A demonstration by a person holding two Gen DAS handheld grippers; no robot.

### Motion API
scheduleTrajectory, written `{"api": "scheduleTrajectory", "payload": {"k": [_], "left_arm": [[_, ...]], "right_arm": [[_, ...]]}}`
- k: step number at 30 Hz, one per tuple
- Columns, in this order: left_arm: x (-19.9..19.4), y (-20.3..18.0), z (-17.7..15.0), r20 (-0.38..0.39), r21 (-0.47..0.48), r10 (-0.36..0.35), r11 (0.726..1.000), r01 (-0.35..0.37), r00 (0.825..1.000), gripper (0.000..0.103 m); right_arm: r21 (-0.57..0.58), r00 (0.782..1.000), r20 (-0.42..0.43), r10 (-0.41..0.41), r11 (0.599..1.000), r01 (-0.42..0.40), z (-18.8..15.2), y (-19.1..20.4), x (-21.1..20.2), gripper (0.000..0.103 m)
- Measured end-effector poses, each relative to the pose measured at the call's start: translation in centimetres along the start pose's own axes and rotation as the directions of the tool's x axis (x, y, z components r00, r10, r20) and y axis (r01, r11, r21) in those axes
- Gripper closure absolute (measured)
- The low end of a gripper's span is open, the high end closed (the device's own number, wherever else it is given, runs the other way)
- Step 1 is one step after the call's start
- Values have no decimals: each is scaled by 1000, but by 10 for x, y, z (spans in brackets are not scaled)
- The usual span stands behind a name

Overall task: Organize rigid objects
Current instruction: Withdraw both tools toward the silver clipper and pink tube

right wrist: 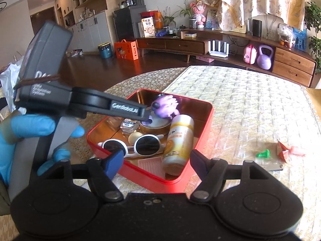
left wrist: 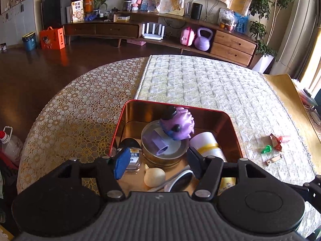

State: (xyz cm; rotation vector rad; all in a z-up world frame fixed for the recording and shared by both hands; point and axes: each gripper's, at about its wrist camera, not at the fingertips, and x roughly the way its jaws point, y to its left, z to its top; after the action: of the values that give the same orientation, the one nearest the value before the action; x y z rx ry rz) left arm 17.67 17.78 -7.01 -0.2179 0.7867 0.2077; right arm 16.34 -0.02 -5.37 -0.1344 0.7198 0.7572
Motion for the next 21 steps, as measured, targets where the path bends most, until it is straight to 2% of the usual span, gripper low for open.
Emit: {"api": "scheduleTrajectory", "payload": {"k": [3,14,18,21], "left_arm": [[-11,-4,-2,5,3,-17,1000,16,1000,41],[-45,-31,-15,15,42,-61,997,60,998,41],[-53,-43,-21,11,60,-79,995,78,997,41],[-58,-52,-24,10,71,-93,993,92,996,41]], "right_arm": [[20,1000,18,-6,1000,5,-1,-4,-9,23],[95,996,75,-39,995,32,-10,-28,-46,17],[114,994,96,-51,993,40,-16,-38,-60,11],[127,992,111,-61,991,47,-21,-46,-70,9]]}}
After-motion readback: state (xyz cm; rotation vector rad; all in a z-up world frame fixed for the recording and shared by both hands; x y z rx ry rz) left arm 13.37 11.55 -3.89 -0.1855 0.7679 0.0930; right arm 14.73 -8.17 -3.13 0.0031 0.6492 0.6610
